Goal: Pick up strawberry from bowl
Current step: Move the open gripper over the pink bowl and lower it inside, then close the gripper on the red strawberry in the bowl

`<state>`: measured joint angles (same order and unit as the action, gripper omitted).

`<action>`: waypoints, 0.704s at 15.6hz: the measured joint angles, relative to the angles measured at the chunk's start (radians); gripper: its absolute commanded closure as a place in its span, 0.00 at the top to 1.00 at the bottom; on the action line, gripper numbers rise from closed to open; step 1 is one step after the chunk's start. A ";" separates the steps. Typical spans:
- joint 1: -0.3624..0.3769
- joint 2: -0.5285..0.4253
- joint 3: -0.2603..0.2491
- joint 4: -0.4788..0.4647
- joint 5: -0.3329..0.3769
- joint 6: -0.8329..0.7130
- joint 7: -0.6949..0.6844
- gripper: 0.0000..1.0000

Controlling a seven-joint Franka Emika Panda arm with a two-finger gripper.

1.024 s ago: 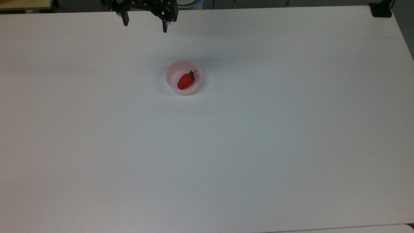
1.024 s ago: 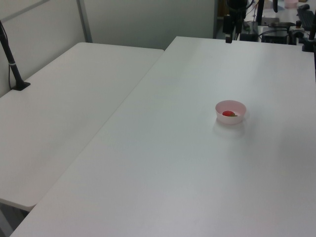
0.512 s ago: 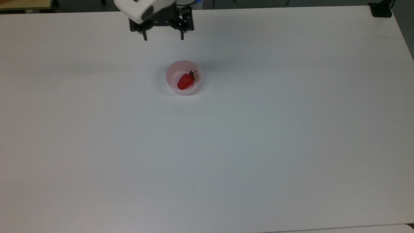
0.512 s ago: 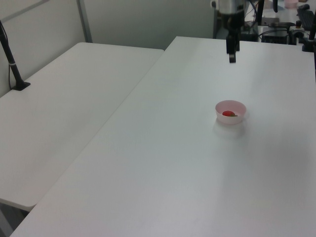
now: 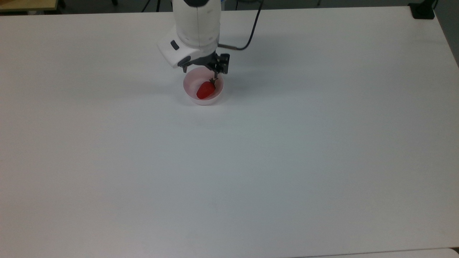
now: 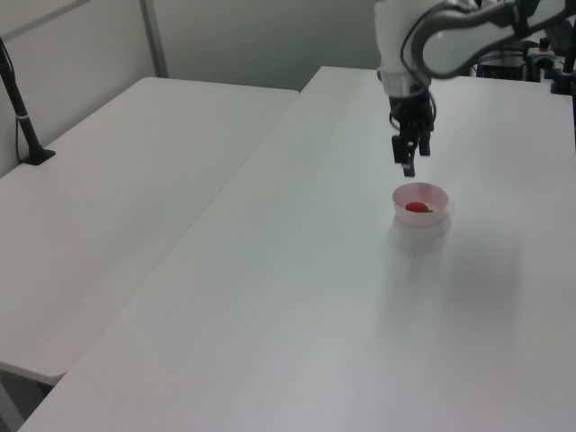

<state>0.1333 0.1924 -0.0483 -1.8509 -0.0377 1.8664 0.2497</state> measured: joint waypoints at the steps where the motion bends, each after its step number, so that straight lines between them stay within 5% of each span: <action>1: 0.004 0.007 0.000 -0.019 0.000 0.024 0.043 0.88; 11: 0.002 0.083 0.000 -0.043 0.000 0.082 0.191 0.75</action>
<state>0.1356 0.2755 -0.0478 -1.8943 -0.0377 1.9488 0.4411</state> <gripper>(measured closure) 0.207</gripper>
